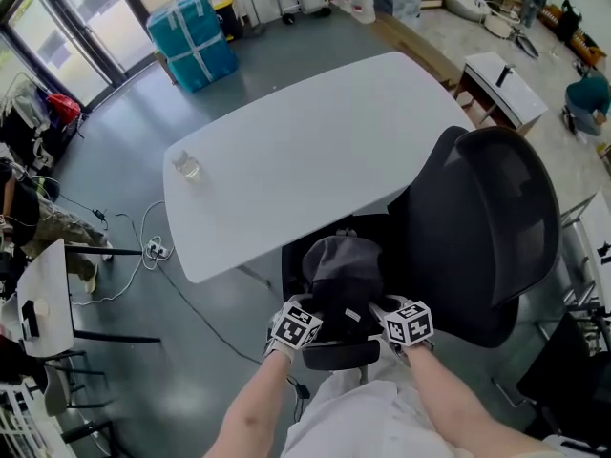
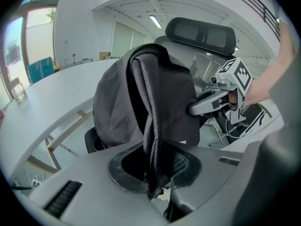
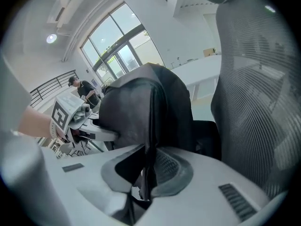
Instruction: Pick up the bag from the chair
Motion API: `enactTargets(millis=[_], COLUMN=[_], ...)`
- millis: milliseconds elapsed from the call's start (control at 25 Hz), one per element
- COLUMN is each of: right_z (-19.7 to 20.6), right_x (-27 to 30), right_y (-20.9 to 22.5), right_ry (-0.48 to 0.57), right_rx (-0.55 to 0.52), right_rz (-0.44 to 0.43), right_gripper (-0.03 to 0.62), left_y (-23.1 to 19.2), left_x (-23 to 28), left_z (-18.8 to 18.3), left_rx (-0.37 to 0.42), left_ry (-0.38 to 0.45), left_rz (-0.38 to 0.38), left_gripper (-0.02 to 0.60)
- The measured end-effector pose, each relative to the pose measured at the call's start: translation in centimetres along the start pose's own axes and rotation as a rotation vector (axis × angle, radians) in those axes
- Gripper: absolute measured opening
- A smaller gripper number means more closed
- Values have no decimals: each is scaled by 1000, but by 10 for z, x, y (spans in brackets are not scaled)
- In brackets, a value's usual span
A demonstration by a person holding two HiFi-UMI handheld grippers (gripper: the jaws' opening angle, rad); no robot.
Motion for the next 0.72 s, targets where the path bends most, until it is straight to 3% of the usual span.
enactTargets(millis=[360,720], right_z=[-30,-82], right_x=[-27,-67], right_y=[-6,-20], right_ry=[57,184], right_rx=[-147,-236], right_rz=[24,26], right_gripper=[50,48], left_y=[20,28], left_x=[-23,-69], left_z=[-17,-66], left_rx=[-28,26], left_ry=[105,249], left_rz=[-34,-68], left_gripper=[67,66])
Point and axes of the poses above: the fingertips, and each gripper's own axes: x forward along the fingers, y to its right, z out of its underside, the point moved 4 cm from there along -x, backward along the fingers, and after that the axes turned 6 degrees about z, right-handed, at the moved point
